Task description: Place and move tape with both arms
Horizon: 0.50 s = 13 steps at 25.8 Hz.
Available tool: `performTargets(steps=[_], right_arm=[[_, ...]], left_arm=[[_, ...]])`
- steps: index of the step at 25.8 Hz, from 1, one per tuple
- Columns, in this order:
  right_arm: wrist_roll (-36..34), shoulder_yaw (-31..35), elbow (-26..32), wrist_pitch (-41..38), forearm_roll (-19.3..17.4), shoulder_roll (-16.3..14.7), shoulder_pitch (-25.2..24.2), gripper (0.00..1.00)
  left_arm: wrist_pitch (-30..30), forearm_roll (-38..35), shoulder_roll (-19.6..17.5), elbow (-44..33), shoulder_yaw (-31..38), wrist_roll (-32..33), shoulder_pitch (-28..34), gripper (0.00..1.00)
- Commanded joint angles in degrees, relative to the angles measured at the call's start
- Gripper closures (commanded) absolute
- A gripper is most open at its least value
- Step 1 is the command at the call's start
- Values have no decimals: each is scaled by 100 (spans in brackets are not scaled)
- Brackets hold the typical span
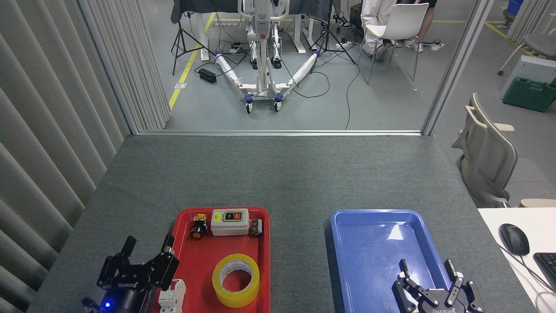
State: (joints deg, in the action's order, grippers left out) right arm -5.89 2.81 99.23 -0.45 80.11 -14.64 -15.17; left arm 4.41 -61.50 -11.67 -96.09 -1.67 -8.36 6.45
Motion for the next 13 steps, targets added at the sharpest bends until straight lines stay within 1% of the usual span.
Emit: performTargets(steps=[1,9,11,13], right_arm=[[0,0,0,1,5,5,-21,0],[-44,-9,-9,1,5,-21,32,0],[-52,-26,53,-8,5,-48,41,0],[-61,-26,53,1,5,-65,41,0]], left_arm=[[-151,-204,95,11,-17,63,-21,0],[-186,-222,174,11,-158,177,-100,0],[-107,-222,104,2,-167,406,-214,0],[-98,-222,51,-7,-167,862,-284,0]])
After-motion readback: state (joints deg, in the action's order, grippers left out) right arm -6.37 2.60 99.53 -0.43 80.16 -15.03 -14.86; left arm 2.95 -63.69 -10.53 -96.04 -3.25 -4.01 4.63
